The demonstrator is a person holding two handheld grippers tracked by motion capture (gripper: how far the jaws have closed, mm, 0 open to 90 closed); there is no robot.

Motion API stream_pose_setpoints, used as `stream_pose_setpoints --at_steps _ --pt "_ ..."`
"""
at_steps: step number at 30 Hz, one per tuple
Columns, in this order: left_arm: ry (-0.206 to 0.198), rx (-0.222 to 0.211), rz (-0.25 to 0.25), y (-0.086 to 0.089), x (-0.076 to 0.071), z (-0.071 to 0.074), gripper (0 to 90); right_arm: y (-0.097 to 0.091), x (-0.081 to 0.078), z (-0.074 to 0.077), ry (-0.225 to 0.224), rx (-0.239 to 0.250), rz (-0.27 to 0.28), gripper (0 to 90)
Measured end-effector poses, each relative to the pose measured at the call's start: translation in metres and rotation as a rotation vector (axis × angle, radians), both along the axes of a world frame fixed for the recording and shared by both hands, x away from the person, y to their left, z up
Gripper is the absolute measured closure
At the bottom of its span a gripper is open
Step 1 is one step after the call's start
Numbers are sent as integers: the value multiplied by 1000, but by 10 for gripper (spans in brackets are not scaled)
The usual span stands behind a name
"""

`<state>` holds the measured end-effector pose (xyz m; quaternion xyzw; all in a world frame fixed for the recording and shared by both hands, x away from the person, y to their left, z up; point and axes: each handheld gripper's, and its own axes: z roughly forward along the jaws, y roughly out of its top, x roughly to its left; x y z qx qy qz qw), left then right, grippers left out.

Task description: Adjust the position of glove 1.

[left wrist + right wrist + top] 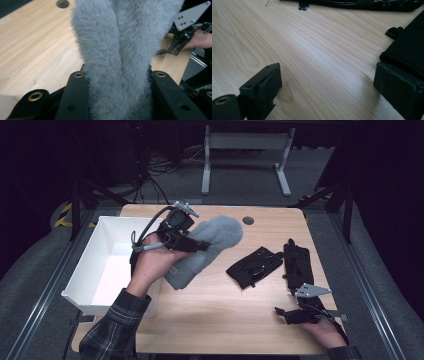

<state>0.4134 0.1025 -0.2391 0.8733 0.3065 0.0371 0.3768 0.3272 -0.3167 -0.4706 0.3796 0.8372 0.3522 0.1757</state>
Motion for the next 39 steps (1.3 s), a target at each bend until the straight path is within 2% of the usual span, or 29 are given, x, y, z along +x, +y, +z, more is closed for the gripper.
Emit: stream_pose_setpoints --at_steps 9,13,19,33,39 --pt "-15 -22 92 40 3 10 661 0 0 0 0 0 0 83" --pt "-24 -15 136 60 3 15 661 0 0 0 0 1 0 83" --pt "-27 -25 201 87 1 17 661 0 0 0 0 1 0 83" --pt "-6 -34 355 151 -2 5 661 0 0 0 0 1 -1 83" --pt "39 -29 404 169 5 -15 661 0 0 0 0 1 -1 83"
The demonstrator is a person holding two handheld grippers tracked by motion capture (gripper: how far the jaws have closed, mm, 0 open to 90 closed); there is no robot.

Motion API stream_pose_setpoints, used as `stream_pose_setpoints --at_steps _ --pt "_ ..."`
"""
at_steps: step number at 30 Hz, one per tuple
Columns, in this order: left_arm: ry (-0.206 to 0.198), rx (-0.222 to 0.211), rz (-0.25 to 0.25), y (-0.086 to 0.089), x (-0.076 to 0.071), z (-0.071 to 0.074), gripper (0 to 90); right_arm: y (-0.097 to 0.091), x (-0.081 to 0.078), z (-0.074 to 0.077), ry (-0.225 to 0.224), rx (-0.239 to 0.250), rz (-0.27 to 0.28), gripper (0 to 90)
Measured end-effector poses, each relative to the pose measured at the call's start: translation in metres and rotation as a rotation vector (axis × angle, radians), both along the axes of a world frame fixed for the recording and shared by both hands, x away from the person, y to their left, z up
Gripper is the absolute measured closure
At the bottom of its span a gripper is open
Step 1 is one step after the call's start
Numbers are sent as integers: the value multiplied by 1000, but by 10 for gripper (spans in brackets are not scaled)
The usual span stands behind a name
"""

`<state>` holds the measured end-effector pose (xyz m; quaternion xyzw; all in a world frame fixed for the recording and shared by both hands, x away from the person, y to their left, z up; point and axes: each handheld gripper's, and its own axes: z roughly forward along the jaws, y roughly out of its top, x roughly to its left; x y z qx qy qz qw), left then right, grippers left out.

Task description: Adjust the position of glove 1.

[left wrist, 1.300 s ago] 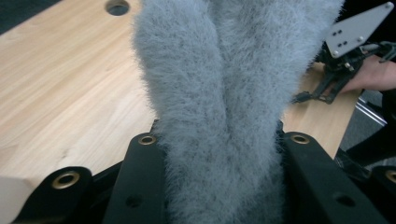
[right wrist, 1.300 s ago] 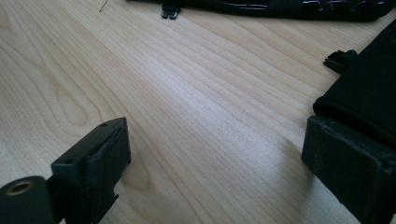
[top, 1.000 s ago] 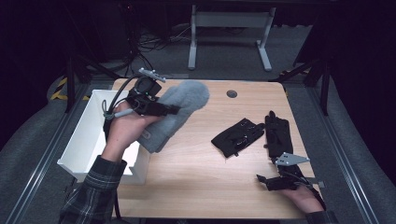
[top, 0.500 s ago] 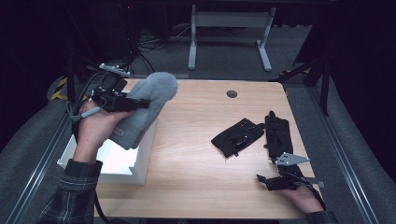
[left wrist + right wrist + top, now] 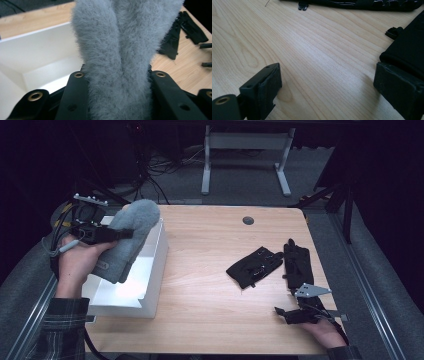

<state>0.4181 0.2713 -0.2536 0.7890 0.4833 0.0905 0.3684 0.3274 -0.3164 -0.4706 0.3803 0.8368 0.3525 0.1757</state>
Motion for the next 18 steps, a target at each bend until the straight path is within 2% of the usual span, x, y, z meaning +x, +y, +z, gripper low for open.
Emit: stream_pose_setpoints --at_steps 5,18 --pt "51 -3 31 7 9 -26 661 0 0 0 -3 -1 1 83" --pt "194 28 82 11 28 -94 660 0 0 0 -2 -1 1 83"
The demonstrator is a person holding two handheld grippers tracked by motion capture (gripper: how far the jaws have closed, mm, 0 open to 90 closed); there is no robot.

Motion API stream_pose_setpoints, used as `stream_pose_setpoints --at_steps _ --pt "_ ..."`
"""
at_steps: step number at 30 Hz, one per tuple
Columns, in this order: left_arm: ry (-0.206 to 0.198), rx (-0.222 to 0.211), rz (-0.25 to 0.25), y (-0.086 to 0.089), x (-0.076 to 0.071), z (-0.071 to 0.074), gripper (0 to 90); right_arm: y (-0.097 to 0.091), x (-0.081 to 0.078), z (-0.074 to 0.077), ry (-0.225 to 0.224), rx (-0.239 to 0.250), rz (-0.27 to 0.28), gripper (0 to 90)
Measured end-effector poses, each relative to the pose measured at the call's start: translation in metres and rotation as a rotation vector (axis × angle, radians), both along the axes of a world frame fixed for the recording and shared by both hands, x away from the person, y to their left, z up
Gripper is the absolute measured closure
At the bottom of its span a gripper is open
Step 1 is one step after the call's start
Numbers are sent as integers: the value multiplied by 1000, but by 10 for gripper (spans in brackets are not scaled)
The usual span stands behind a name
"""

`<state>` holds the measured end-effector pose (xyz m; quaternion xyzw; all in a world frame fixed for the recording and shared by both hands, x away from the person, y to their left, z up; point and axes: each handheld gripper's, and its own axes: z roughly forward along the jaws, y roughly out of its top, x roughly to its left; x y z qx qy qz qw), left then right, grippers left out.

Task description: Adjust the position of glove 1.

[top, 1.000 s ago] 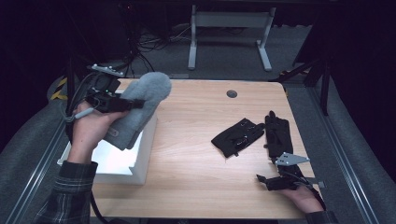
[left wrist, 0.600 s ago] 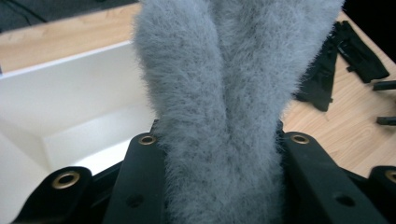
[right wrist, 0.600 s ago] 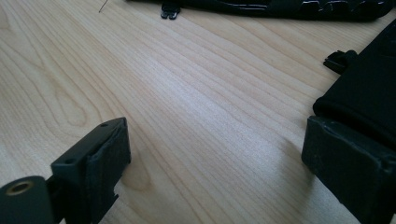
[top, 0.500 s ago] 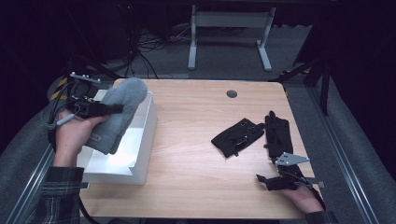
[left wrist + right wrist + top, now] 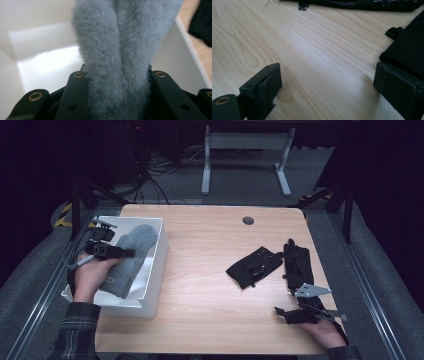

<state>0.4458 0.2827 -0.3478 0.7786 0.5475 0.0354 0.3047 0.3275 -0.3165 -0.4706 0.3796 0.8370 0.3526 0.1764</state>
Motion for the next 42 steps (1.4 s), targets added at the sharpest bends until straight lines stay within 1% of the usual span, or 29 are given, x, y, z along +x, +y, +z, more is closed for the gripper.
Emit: stream_pose_setpoints --at_steps 1,3,4,5,6,7,8,12,13,15,16,17,19,20,21,24,26,30,31,33,34,35,36,37,39,40,42 --pt "10 -2 10 0 2 -7 660 0 0 0 0 0 0 83" --pt "32 8 18 2 5 -18 659 0 0 0 0 0 0 83" --pt "32 8 18 2 5 -18 659 0 0 0 0 0 0 83" --pt "53 5 25 2 8 -28 658 0 0 0 0 0 0 83" --pt "53 5 25 2 8 -28 658 0 0 0 0 0 0 83" --pt "68 9 30 2 11 -38 657 0 0 0 0 1 -1 83" --pt "68 9 30 2 11 -38 656 0 0 0 0 1 -1 83" --pt "88 38 40 2 16 -58 648 0 0 0 0 0 0 83" --pt "93 54 36 2 17 -61 643 0 0 0 0 0 0 83" --pt "86 75 35 2 19 -69 623 0 0 0 0 0 -1 83" --pt "81 74 39 2 19 -72 611 0 0 0 0 1 -1 83" --pt "82 75 40 3 20 -74 594 0 0 0 0 1 -1 83" --pt "68 87 37 3 21 -75 541 0 0 0 0 0 0 83" --pt "68 87 37 3 21 -75 492 0 0 0 0 0 -1 83" --pt "60 96 34 4 20 -75 492 0 0 0 0 0 -1 83" --pt "16 113 44 6 19 -69 367 0 0 0 0 0 0 83" --pt "-3 117 49 8 17 -62 329 0 0 0 0 0 0 83" --pt "-42 114 56 11 15 -51 287 0 0 0 0 0 0 83" --pt "-61 101 63 12 13 -47 281 0 0 0 0 0 0 83" --pt "-71 94 65 13 11 -42 261 0 0 0 0 0 0 83" --pt "-86 85 66 13 10 -38 257 0 0 0 0 0 0 83" --pt "-97 86 68 12 8 -33 244 0 0 0 0 1 -1 83" --pt "-97 86 68 12 8 -33 239 0 0 0 0 1 -1 83" --pt "-108 84 68 12 7 -30 239 0 0 0 0 1 -1 83" --pt "-126 67 55 10 5 -21 231 0 0 0 0 1 -1 83" --pt "-128 63 49 9 4 -19 228 0 0 0 0 0 -1 83" --pt "-154 46 22 4 1 -7 221 0 0 0 0 0 -1 83"
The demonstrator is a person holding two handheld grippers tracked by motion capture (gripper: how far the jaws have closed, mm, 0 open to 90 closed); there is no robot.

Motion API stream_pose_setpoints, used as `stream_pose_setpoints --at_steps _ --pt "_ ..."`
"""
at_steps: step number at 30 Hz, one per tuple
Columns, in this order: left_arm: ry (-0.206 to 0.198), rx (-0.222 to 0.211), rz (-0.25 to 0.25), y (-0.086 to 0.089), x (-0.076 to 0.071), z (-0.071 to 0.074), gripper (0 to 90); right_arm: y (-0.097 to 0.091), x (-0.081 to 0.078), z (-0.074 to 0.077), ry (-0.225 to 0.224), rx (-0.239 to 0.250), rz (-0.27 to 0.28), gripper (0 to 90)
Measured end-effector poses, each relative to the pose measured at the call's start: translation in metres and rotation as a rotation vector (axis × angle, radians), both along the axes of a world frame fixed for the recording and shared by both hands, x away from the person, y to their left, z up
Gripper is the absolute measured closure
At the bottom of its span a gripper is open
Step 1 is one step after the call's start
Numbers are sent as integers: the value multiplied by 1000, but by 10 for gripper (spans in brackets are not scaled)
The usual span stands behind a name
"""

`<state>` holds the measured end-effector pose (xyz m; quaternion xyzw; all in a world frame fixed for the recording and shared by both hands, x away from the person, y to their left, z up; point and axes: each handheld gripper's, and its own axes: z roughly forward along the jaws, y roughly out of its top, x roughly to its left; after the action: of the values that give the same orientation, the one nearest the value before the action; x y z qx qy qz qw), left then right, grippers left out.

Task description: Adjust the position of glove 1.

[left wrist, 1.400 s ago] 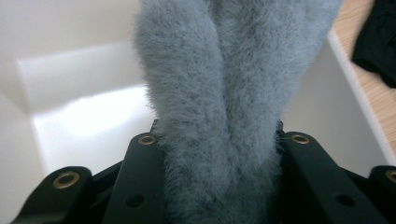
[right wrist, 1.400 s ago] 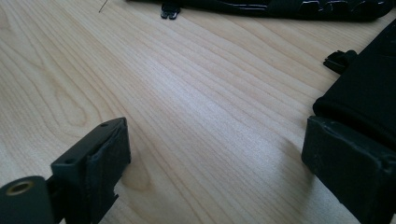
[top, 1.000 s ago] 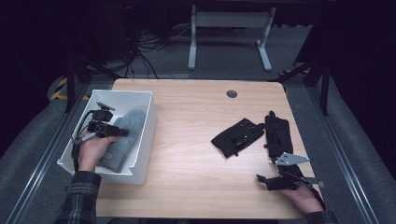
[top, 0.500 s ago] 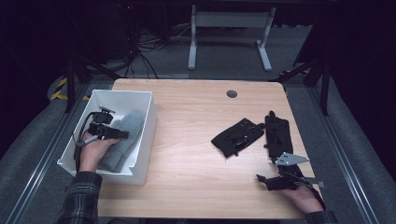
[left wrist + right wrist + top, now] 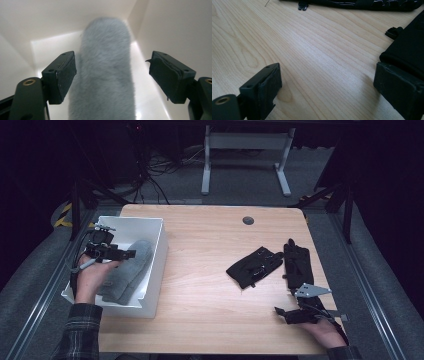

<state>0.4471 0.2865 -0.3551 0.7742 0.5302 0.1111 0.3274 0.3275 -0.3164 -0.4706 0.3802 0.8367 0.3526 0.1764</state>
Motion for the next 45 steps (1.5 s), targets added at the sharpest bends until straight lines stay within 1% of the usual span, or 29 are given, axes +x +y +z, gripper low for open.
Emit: stream_pose_setpoints --at_steps 1,2,3,4,7,9,10,12,13,16,17,18,19,20,21,23,25,27,28,31,32,33,34,37,39,41,42,43,45 --pt "0 0 0 0 0 0 220 0 0 0 0 0 0 83" --pt "-17 -15 -18 -5 -2 8 220 0 0 0 0 0 -1 83" --pt "-24 -22 -30 -7 -4 12 220 0 0 0 0 0 0 83" --pt "-24 -22 -30 -7 -4 12 220 0 0 0 0 0 0 83" --pt "-50 -40 -59 -18 -7 25 220 0 0 0 0 0 0 83" --pt "-60 -58 -82 -25 -10 31 220 0 0 0 0 0 0 83" --pt "-66 -59 -91 -28 -11 34 219 0 0 0 0 0 0 83" --pt "-87 -67 -123 -40 -14 43 219 0 0 0 0 0 -1 83" --pt "-87 -67 -123 -40 -14 43 219 0 0 0 0 0 -1 83" --pt "-106 -71 -148 -55 -19 51 220 0 0 0 0 0 0 83" --pt "-115 -73 -161 -60 -21 53 220 0 0 0 0 0 0 83" --pt "-121 -84 -180 -68 -23 56 220 0 0 0 -1 0 0 83" --pt "-121 -84 -180 -68 -23 56 220 0 0 0 -1 0 0 83" --pt "-125 -101 -213 -78 -26 59 220 0 0 0 -1 0 -1 83" --pt "-125 -101 -213 -78 -26 59 220 0 0 0 -1 0 -1 83" --pt "-128 -103 -229 -88 -27 59 220 0 0 0 -1 0 0 83" --pt "-124 -105 -249 -97 -28 57 220 0 0 0 -1 0 -1 83" --pt "-120 -118 -289 -111 -30 53 220 0 0 0 0 0 -1 83" --pt "-120 -118 -289 -111 -30 53 220 0 0 0 0 0 -1 83" --pt "-118 -117 -320 -126 -33 48 220 0 0 0 0 0 -1 83" --pt "-118 -119 -327 -131 -34 47 220 0 0 0 0 0 0 83" --pt "-115 -111 -346 -138 -35 43 220 0 0 0 -1 -1 0 83" --pt "-115 -111 -346 -138 -35 43 220 0 0 0 -1 -1 0 83" --pt "-106 -113 -378 -151 -38 35 220 0 0 0 -1 -1 -1 83" --pt "-109 -105 -396 -159 -41 31 220 0 0 0 -1 -1 -1 83" --pt "-110 -110 -403 -166 -42 27 220 0 0 0 1 0 -1 83" --pt "-106 -105 -413 -173 -44 22 220 0 0 0 1 0 -1 83" --pt "-106 -105 -413 -173 -44 22 220 0 0 0 1 0 -1 83" --pt "-101 -104 -430 -180 -45 14 220 0 0 0 1 0 -1 83"
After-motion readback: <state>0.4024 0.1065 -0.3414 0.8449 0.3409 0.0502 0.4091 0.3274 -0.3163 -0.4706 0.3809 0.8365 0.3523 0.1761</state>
